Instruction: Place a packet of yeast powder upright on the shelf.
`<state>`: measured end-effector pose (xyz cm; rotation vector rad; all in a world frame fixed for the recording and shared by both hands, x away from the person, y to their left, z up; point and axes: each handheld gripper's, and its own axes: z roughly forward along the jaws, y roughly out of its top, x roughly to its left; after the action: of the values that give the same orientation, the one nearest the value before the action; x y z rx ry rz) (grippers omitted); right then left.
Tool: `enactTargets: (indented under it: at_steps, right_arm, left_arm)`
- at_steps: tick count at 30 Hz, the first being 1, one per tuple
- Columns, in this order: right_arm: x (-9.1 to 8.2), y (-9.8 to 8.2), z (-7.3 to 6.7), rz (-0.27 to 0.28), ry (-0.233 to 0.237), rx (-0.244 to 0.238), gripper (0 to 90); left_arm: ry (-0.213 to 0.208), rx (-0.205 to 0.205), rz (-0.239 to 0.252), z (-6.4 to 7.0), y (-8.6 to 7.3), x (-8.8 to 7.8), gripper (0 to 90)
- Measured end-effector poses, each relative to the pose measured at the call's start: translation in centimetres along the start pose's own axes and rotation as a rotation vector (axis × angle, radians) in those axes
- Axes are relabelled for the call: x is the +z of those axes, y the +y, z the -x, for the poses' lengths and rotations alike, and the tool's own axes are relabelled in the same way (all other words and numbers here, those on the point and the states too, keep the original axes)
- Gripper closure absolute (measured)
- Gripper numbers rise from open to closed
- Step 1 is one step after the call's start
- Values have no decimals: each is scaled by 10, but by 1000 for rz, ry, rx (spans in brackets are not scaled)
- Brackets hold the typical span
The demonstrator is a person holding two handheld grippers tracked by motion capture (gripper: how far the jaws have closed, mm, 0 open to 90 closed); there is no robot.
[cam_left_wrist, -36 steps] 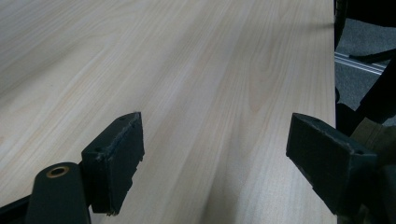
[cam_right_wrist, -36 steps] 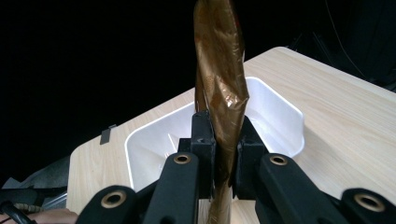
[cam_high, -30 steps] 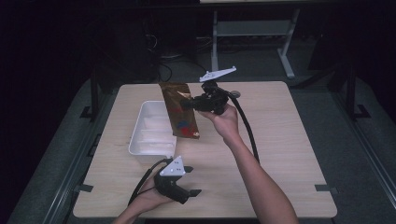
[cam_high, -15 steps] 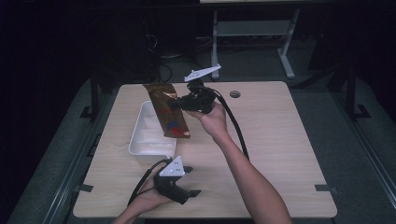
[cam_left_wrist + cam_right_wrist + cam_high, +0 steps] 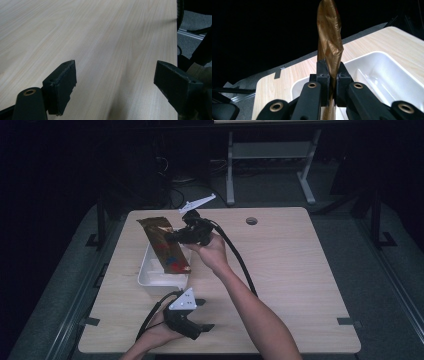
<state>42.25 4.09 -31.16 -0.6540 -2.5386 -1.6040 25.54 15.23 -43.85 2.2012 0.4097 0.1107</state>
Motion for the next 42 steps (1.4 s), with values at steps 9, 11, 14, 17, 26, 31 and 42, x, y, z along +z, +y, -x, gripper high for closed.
enactTargets:
  at_steps: [9, 11, 14, 17, 26, 31, 42]
  right_arm:
    - [26, -9, 5, -13, 51, 22, 851]
    - [31, -11, 7, -16, 62, 30, 851]
    - [40, -14, 8, -29, 71, 34, 852]
    - [48, -17, 9, -41, 81, 35, 852]
    - [64, -32, 12, -51, 91, 54, 848]
    - [67, -38, 14, -50, 98, 62, 844]
    - [63, -45, 16, -56, 81, 68, 836]
  left_arm:
    - [3, 2, -3, -1, 0, -1, 178]
    - [4, 0, -3, -1, -1, -1, 178]
    - [4, -2, 1, -2, -1, -1, 178]
    - [4, -2, 0, -2, -1, -1, 178]
    - [4, -3, -4, -1, -2, -1, 178]
    - [3, -4, -9, -1, -2, 0, 178]
    - [4, -9, -6, -2, -2, 0, 179]
